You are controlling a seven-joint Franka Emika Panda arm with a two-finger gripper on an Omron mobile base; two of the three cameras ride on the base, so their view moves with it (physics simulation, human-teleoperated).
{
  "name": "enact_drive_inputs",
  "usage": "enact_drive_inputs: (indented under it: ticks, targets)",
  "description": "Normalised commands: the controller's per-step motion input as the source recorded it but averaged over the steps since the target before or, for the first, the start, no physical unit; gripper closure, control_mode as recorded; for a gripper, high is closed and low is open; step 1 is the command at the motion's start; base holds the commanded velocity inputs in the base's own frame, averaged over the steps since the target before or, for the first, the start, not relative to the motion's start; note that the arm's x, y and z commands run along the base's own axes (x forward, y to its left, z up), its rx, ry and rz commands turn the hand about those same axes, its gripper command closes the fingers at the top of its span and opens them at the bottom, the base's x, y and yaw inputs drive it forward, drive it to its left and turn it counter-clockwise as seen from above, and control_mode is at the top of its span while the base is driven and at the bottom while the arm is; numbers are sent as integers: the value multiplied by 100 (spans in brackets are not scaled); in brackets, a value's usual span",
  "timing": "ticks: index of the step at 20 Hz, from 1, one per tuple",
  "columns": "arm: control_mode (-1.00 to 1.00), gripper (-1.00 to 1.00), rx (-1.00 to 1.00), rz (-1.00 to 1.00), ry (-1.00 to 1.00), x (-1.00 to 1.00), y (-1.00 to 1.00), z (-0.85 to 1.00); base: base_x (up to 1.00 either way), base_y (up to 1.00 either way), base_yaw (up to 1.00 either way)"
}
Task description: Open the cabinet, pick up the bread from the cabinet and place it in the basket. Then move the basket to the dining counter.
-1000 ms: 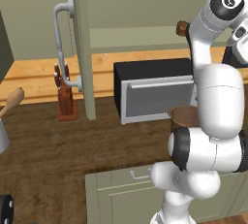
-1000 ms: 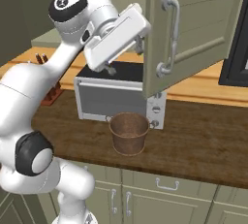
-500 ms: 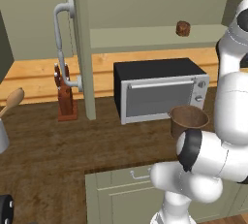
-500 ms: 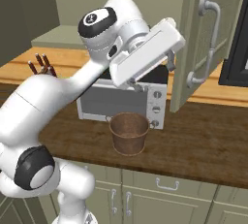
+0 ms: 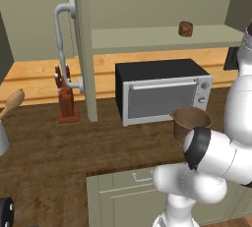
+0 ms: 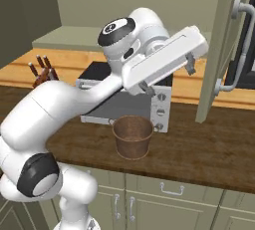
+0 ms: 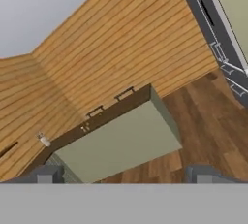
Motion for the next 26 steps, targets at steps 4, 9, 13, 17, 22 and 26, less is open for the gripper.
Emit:
enact_drive_inputs:
  ticks: [4,9,13,17,22,26]
  targets:
    - [-100,-100,-6,24,4,-55,100,-27,0,0,0]
    - [-100,-100,-10,40,26,-8,100,0,0,0,0]
    - [-100,-100,-1,61,46,-9,100,2,0,0,0]
    - [-100,-100,0,69,45,0,63,14,0,0,0]
    - [-100,-100,3,71,53,4,28,5,0,0,0]
    - [-100,-100,24,66,47,23,1,1,0,0,0]
